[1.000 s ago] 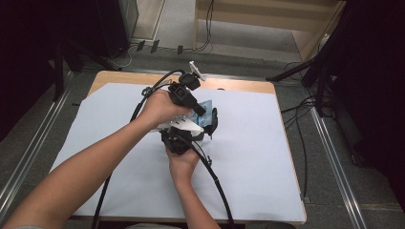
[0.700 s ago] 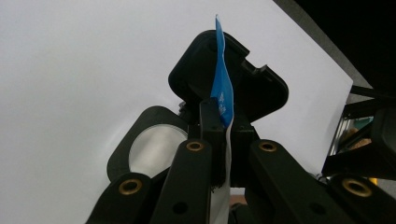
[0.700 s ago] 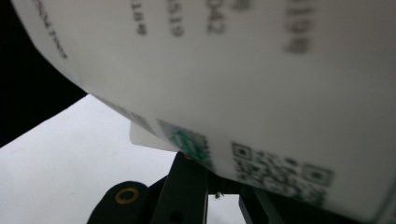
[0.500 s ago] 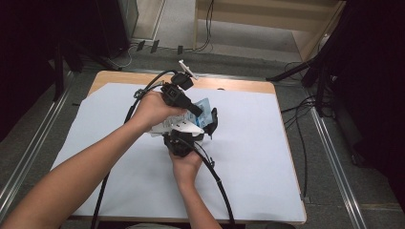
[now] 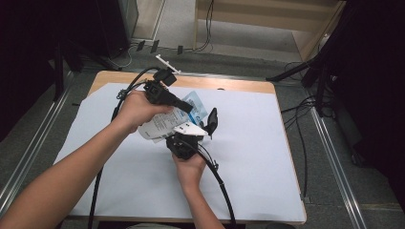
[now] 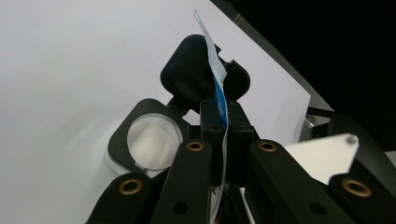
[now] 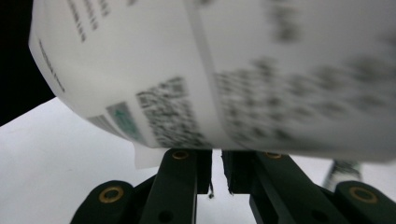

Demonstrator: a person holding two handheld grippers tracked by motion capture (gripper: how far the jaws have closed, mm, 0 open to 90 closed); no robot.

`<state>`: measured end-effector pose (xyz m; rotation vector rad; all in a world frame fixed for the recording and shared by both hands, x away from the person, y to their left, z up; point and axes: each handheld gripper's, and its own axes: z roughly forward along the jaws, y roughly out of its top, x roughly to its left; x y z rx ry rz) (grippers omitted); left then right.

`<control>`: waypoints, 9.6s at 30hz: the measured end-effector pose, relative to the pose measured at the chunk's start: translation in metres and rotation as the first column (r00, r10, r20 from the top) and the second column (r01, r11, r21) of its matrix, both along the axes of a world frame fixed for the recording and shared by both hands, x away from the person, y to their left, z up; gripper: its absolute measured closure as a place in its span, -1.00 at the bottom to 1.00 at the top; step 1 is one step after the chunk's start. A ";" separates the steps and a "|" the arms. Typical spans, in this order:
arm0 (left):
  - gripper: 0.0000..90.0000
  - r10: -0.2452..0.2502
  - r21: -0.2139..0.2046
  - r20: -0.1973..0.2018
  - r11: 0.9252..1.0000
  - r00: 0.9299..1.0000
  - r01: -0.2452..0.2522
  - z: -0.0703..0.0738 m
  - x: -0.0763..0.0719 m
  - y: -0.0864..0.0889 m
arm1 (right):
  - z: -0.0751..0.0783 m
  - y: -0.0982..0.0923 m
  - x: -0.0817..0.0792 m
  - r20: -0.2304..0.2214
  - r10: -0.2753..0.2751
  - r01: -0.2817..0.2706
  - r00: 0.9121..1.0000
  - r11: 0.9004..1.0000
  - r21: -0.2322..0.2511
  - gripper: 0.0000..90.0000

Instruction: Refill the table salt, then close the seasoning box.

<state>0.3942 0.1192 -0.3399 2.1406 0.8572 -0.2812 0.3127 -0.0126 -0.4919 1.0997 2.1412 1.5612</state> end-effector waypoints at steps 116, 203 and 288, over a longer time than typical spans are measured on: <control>0.01 0.245 -0.032 0.192 0.969 0.950 -0.244 -0.074 -0.038 0.185 | 0.034 -0.167 0.005 -0.140 0.069 -0.091 0.988 0.983 -0.159 0.42; 0.00 0.317 0.003 0.141 0.947 0.938 -0.320 -0.123 -0.070 0.201 | 0.054 -0.129 0.053 -0.161 0.113 -0.128 0.981 0.988 -0.088 1.00; -0.08 0.287 0.013 0.149 0.956 0.946 -0.292 -0.129 -0.065 0.197 | 0.026 -0.229 0.025 -0.054 -0.142 0.131 0.988 0.977 -0.168 0.14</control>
